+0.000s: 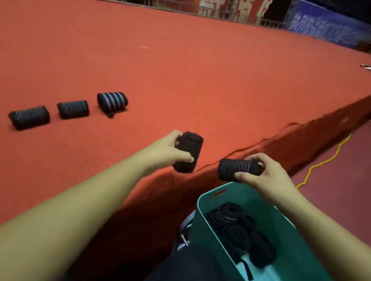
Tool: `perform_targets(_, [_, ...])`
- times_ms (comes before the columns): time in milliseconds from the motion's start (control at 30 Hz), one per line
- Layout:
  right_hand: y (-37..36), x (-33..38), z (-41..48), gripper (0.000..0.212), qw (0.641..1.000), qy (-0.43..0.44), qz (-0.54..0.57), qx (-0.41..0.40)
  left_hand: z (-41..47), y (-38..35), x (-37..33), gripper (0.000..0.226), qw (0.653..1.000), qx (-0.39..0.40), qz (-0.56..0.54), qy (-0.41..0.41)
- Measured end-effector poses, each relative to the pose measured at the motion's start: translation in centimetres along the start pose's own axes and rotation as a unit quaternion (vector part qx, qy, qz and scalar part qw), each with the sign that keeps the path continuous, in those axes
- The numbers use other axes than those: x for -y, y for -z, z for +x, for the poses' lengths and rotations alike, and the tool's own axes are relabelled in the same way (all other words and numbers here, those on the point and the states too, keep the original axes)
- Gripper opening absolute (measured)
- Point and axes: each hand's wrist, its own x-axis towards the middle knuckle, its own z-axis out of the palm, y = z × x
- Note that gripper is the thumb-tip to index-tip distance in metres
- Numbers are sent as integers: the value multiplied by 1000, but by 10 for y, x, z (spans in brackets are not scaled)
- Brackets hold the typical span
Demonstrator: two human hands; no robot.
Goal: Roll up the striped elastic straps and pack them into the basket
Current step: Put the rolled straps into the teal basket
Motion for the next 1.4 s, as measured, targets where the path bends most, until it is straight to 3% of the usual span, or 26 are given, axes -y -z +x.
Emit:
perform_targets(167, [32, -83, -55, 27, 995, -93, -25, -23, 9, -110, 10, 47, 998, 64, -8, 0])
perform_targets(500, [30, -163, -102, 35, 964, -194, -166, 69, 13, -233, 62, 45, 971, 211, 111, 27])
perform_targets(667, [12, -180, -95, 31, 951, -221, -191, 104, 33, -261, 87, 56, 956, 218, 195, 24])
perform_targets(800, [4, -193, -88, 30, 950, -248, -159, 105, 42, -275, 93, 54, 930, 278, 242, 4])
perform_targets(1100, [-20, -218, -76, 39, 947, -258, -149, 117, 62, -301, 108, 47, 835, 299, 455, -75])
perform_targets(1300, [-38, -225, -73, 44, 943, -266, -152, 131, 78, -302, 118, 65, 823, 343, 449, -53])
perform_targets(1400, [-43, -228, -73, 35, 942, -255, -156, 154, 77, -302, 120, 52, 800, 338, 489, -77])
